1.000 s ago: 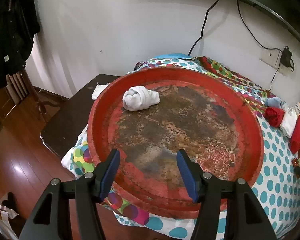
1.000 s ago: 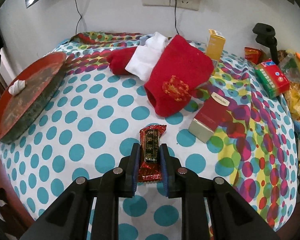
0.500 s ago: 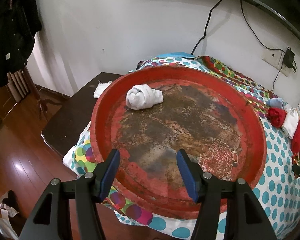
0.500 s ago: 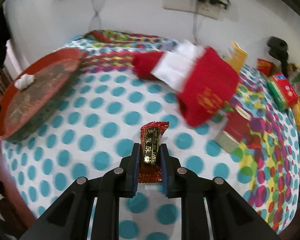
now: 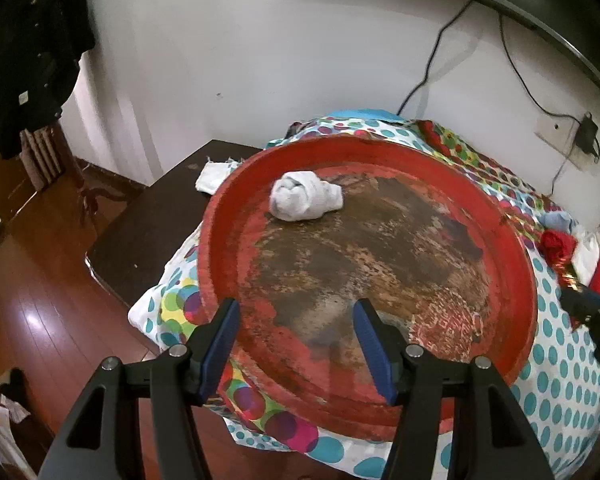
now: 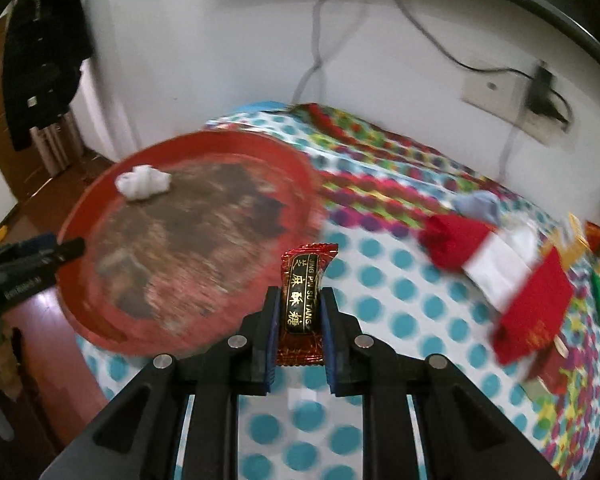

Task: Organize objects
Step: 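Lower the candy bar onto the tray and open the right tool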

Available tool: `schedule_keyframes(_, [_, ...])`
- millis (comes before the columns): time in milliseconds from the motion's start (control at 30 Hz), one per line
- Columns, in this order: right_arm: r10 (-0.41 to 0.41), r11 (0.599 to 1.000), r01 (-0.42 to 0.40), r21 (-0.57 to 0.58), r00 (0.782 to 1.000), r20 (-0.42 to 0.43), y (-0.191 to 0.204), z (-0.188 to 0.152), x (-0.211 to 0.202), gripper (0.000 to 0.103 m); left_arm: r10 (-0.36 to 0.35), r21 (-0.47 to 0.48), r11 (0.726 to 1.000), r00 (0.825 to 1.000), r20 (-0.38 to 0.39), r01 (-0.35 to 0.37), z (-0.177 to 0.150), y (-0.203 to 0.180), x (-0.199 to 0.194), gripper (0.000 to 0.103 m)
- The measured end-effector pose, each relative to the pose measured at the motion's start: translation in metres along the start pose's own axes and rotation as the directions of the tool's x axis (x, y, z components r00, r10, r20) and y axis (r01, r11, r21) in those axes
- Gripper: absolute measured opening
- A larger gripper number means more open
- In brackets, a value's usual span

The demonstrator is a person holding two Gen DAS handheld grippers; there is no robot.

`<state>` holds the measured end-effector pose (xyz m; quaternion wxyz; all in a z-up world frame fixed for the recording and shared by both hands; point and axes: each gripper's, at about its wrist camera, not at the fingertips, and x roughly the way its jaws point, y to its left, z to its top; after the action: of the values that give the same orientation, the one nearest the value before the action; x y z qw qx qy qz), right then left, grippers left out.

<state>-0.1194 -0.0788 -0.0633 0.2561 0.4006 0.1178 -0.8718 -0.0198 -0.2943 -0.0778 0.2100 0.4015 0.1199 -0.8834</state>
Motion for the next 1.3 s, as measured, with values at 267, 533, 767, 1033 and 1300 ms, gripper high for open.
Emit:
schedule_keyframes(267, [0.064, 0.996, -0.066, -0.059, 0.997, -0.036, 0.057, 0.025, 0.036, 0.018, 0.042, -0.029, 0.999, 0.999, 0.017, -0.041, 0.003, 0.010, -0.001, 0.060])
schedule_keyframes(533, [0.102, 0.990, -0.109, -0.090, 0.991, -0.088, 0.093, 0.036, 0.064, 0.018, 0.068, -0.042, 0.997, 0.997, 0.031, -0.067, 0.004, 0.016, -0.002, 0.060])
schedule_keyframes(767, [0.114, 0.985, -0.127, -0.114, 0.987, -0.112, 0.114, 0.046, 0.083, 0.018, 0.066, -0.061, 0.996, 0.998, 0.022, -0.065, 0.005, 0.022, 0.000, 0.060])
schedule_keyframes(1033, [0.105, 0.983, -0.122, -0.138, 0.987, -0.124, 0.121, 0.052, 0.097, 0.018, 0.050, -0.059, 0.997, 0.999, 0.016, -0.049, 0.004, 0.021, 0.002, 0.060])
schedule_keyframes(1300, [0.098, 0.982, -0.117, -0.146, 0.987, -0.127, 0.121, 0.048, 0.101, 0.021, 0.034, -0.042, 0.999, 0.999, 0.008, -0.034, 0.003, 0.016, 0.003, 0.060])
